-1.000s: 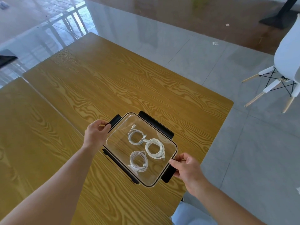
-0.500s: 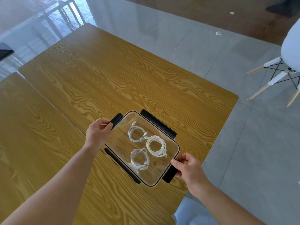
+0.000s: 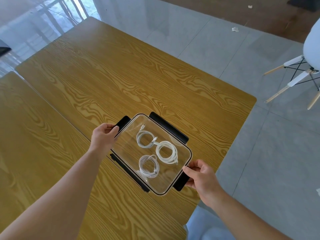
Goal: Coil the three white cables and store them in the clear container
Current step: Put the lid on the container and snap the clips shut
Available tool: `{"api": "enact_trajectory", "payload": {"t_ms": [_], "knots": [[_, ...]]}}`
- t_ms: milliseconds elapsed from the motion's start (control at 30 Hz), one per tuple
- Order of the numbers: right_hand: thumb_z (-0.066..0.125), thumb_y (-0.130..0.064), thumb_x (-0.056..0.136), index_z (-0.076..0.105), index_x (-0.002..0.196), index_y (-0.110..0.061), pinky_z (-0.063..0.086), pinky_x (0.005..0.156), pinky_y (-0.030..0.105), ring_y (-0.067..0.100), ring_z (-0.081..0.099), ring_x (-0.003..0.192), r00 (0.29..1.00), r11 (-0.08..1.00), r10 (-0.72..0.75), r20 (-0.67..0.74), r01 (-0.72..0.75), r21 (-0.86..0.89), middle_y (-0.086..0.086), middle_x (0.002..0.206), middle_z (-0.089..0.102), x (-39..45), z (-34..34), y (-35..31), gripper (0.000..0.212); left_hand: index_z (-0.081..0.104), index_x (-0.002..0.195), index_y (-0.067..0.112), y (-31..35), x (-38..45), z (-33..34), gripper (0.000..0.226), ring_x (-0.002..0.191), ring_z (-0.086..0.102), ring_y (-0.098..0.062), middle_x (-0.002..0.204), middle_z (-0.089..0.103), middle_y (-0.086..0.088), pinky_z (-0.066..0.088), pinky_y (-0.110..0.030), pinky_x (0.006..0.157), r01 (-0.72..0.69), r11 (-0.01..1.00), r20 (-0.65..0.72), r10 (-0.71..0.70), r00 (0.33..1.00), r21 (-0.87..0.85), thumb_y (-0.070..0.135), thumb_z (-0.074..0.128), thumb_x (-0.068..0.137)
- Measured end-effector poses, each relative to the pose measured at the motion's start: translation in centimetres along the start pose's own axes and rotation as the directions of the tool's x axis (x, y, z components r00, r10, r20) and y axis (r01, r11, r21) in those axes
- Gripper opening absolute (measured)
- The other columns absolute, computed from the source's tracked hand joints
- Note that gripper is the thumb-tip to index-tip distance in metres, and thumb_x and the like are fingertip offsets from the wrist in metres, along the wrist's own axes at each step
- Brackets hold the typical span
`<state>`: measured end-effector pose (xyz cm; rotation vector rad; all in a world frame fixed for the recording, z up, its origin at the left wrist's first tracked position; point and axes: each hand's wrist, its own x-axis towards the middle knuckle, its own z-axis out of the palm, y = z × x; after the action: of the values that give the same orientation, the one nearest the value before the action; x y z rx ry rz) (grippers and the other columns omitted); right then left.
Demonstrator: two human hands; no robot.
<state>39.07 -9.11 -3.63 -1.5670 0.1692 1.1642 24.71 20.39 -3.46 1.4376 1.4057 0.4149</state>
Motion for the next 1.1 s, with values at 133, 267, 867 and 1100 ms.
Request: {"api": "enact_trajectory", "payload": {"t_ms": [133, 267, 867, 1100], "knots": [[0.067, -0.005, 0.092, 0.058, 0.101, -0.001, 0.06, 0.064, 0.034, 0.033, 0.071, 0.086, 1.0, 1.0, 0.005, -0.005, -0.005, -0.017, 0.02, 0.094, 0.068, 0.0, 0.0, 0.0, 0.013, 0.068, 0.092, 0.011, -0.4, 0.0, 0.5, 0.012, 0.079, 0.064, -0.019, 0.078, 0.066, -0.006, 0.06, -0.037, 0.087, -0.005, 1.0, -0.014, 0.004, 1.0, -0.016, 0.023, 0.066, 0.093], [0.067, -0.007, 0.093, 0.059, 0.099, -0.002, 0.06, 0.065, 0.034, 0.031, 0.072, 0.084, 1.0, 0.998, -0.001, 0.015, 0.002, -0.059, 0.018, 0.092, 0.069, 0.1, -0.1, -0.1, 0.011, 0.068, 0.09, 0.013, -0.5, 0.1, 0.6, 0.01, 0.078, 0.065, -0.016, 0.078, 0.065, -0.003, 0.058, -0.044, 0.092, 0.018, 0.998, -0.016, -0.019, 1.0, -0.058, 0.022, 0.066, 0.093], [0.072, -0.011, 0.089, 0.061, 0.097, -0.008, 0.062, 0.081, 0.041, 0.023, 0.067, 0.082, 0.998, 0.94, -0.044, 0.051, 0.059, -0.336, 0.019, 0.097, 0.07, 0.9, -2.0, -1.8, 0.014, 0.052, 0.137, 0.025, 0.3, -3.5, 0.0, 0.042, 0.09, 0.063, -0.013, 0.11, 0.063, 0.006, 0.048, -0.022, 0.057, -0.053, 0.95, -0.016, 0.06, 0.998, 0.307, 0.027, 0.061, 0.095], [0.066, -0.02, 0.094, 0.061, 0.119, -0.015, 0.058, 0.089, 0.038, 0.019, 0.065, 0.1, 0.993, 0.876, -0.116, 0.02, 0.112, -0.469, 0.005, 0.112, 0.066, 1.9, -2.9, -6.9, 0.026, 0.048, 0.143, 0.018, -1.3, -7.2, -1.0, 0.057, 0.125, 0.054, -0.02, 0.136, 0.057, -0.006, 0.043, -0.036, 0.105, -0.124, 0.878, -0.029, 0.155, 0.988, 0.462, 0.028, 0.067, 0.091]]}}
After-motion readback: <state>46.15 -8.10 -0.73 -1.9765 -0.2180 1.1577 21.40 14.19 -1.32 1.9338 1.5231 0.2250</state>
